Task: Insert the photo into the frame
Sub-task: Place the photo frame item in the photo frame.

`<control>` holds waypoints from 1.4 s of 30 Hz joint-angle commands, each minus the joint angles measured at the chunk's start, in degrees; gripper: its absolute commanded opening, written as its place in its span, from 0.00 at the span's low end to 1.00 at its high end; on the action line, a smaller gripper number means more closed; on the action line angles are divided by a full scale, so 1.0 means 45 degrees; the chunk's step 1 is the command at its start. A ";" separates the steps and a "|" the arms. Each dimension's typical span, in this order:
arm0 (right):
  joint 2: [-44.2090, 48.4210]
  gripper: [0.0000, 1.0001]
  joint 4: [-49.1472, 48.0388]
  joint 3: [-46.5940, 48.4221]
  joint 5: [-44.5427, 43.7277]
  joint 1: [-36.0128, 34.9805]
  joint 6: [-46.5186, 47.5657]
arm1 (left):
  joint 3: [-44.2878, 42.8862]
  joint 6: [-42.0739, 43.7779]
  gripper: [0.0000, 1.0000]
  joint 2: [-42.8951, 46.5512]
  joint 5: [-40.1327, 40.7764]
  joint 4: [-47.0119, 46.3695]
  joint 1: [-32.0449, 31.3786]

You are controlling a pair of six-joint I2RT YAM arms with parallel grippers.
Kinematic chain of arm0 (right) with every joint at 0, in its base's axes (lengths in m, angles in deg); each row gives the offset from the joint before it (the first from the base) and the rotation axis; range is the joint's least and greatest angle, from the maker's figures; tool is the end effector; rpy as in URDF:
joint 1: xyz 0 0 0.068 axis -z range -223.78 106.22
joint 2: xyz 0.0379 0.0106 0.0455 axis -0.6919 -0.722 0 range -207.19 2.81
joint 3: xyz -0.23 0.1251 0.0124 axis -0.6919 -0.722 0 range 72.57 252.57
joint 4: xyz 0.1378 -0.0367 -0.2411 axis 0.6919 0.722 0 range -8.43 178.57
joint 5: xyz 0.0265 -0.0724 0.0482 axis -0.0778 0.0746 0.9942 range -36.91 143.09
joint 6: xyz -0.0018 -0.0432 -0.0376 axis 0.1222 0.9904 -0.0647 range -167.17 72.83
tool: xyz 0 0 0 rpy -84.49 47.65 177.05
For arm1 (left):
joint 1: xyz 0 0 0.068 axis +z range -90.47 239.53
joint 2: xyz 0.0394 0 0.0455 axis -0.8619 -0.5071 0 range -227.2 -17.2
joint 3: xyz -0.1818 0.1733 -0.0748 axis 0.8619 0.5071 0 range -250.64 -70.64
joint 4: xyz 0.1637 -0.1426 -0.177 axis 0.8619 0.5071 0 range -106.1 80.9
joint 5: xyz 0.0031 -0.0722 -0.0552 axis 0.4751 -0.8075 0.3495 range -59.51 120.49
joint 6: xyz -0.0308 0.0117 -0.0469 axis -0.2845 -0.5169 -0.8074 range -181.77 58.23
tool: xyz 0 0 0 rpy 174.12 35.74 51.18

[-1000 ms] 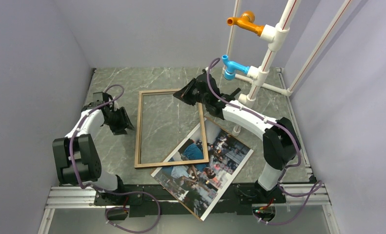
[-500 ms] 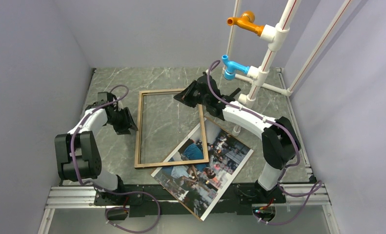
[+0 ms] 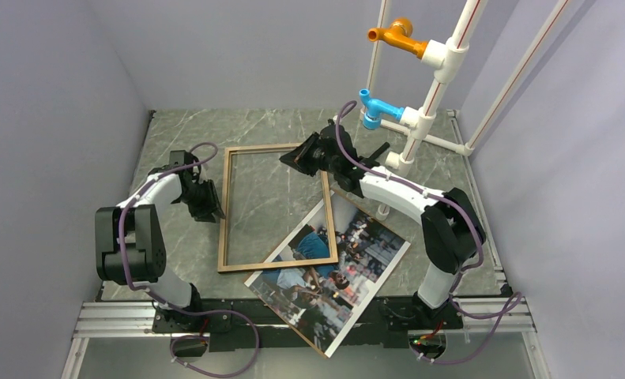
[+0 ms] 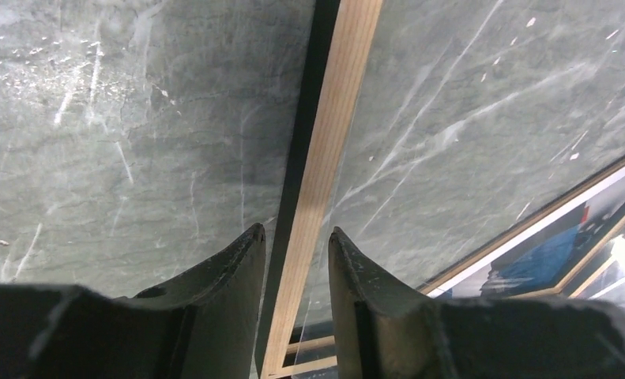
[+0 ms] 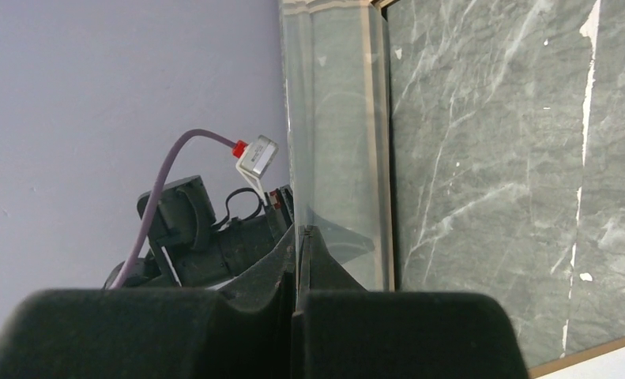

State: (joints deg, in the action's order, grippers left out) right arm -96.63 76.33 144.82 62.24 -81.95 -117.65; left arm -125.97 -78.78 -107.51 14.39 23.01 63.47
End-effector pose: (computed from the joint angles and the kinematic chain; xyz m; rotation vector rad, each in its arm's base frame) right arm 0.3343 0.2710 0.2527 0.5035 2.1701 1.3238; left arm 0.3037 0.0096 0.1550 -0.4654 2.8275 -0.4479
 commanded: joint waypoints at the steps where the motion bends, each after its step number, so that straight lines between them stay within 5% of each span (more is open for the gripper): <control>1: -0.0155 0.00 -0.1092 0.0079 0.0563 0.0017 -0.0451 | -0.0494 0.0158 0.39 -0.0045 0.0399 0.0263 -0.0005; 21: -0.0295 0.00 -0.1093 0.0510 0.1259 0.0027 -0.0384 | -0.0649 0.0224 0.14 -0.0536 0.0609 0.0508 0.0002; 42: -0.0056 0.00 -0.0142 0.1289 0.1239 0.0031 0.1225 | -0.0678 0.0265 0.07 -0.0735 0.0433 0.0527 -0.0003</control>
State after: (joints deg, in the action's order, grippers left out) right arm -97.70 76.46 147.55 67.20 -81.73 -114.26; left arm -127.57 -78.52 -110.26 16.38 25.11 63.45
